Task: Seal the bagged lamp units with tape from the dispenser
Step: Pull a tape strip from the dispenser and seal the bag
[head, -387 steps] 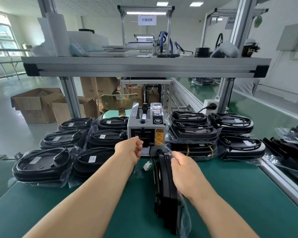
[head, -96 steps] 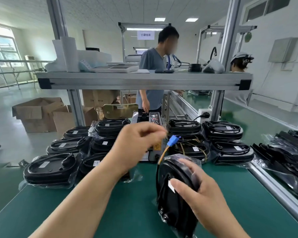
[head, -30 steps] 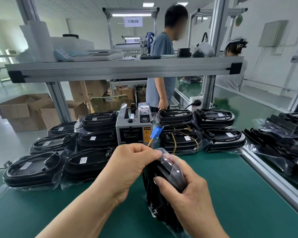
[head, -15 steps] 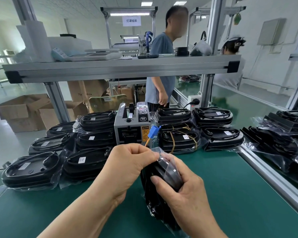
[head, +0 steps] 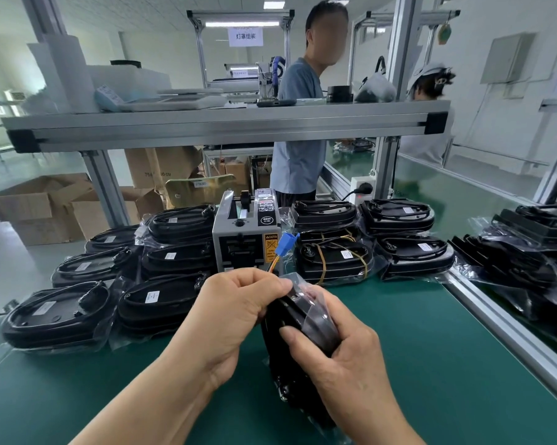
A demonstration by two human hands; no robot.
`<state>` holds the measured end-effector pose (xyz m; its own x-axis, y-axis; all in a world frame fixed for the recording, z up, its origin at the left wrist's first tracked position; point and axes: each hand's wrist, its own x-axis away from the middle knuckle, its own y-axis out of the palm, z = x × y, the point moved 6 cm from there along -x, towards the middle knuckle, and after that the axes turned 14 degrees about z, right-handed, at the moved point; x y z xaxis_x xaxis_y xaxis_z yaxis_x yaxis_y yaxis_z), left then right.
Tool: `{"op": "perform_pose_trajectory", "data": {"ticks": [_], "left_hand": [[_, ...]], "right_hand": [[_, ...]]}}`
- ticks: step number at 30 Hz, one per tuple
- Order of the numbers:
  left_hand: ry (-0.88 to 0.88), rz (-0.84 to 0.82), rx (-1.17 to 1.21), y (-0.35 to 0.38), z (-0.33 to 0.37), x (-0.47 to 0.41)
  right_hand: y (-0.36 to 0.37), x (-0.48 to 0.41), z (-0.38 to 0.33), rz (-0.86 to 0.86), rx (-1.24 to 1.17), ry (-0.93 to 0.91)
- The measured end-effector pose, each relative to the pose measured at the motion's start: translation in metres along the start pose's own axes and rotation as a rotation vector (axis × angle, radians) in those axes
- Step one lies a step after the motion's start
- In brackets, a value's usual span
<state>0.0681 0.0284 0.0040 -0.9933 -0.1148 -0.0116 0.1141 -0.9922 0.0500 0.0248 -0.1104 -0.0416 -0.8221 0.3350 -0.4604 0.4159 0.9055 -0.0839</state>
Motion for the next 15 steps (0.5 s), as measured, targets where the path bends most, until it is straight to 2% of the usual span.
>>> {"op": "perform_pose_trajectory", "data": {"ticks": [15], "left_hand": [[-0.035, -0.026, 0.019, -0.0007, -0.002, 0.0013]], "right_hand": [[0.0008, 0.0004, 0.0003, 0.003, -0.006, 0.013]]}}
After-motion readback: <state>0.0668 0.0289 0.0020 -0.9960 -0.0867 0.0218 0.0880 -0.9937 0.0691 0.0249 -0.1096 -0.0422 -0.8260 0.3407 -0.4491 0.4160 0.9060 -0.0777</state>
